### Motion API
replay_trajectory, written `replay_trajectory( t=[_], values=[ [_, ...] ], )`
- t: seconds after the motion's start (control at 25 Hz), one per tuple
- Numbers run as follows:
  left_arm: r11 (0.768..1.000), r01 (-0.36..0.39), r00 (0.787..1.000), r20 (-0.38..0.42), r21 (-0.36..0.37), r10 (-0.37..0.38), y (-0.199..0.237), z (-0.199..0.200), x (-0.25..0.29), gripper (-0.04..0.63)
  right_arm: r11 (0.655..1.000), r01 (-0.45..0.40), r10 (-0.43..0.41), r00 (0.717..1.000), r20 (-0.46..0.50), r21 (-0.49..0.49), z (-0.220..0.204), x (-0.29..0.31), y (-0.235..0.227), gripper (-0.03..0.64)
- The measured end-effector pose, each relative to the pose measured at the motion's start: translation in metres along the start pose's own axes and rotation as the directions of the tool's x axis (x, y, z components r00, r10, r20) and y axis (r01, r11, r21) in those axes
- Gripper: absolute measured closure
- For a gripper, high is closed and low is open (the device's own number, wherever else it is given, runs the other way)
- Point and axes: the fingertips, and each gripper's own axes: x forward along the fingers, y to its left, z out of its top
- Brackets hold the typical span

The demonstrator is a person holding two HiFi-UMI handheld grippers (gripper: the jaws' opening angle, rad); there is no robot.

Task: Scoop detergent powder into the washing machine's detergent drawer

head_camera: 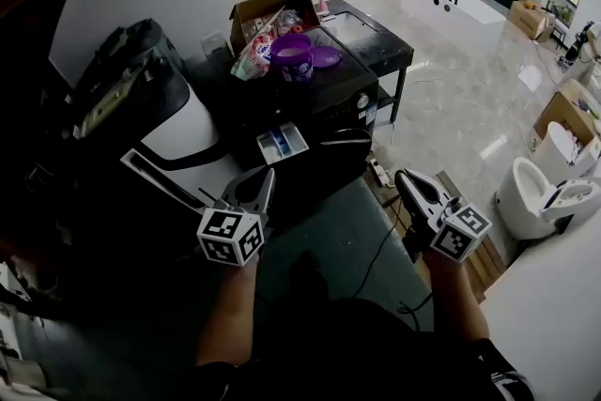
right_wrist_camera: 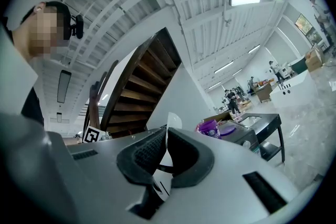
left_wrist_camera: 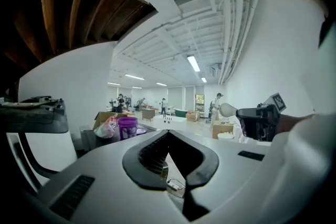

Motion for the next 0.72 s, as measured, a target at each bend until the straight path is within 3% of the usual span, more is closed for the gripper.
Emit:
replay_trajectory(
  t=[0.32, 0.72],
  values=[
    [0.999, 0.017, 0.999, 0.033, -0.040, -0.016, 0.037, 0.002, 0.030, 0.588, 1.000, 0.001, -0.002, 0.999, -0.042, -0.017, -0.006, 0.042, -0.017, 0.595],
    [0.994, 0.011, 1.000, 0.023, -0.105, -0.009, 0.131, -0.001, 0.085, 0.588, 1.000, -0.025, 0.024, 0.991, -0.135, -0.002, -0.029, 0.157, -0.050, 0.595]
  ],
)
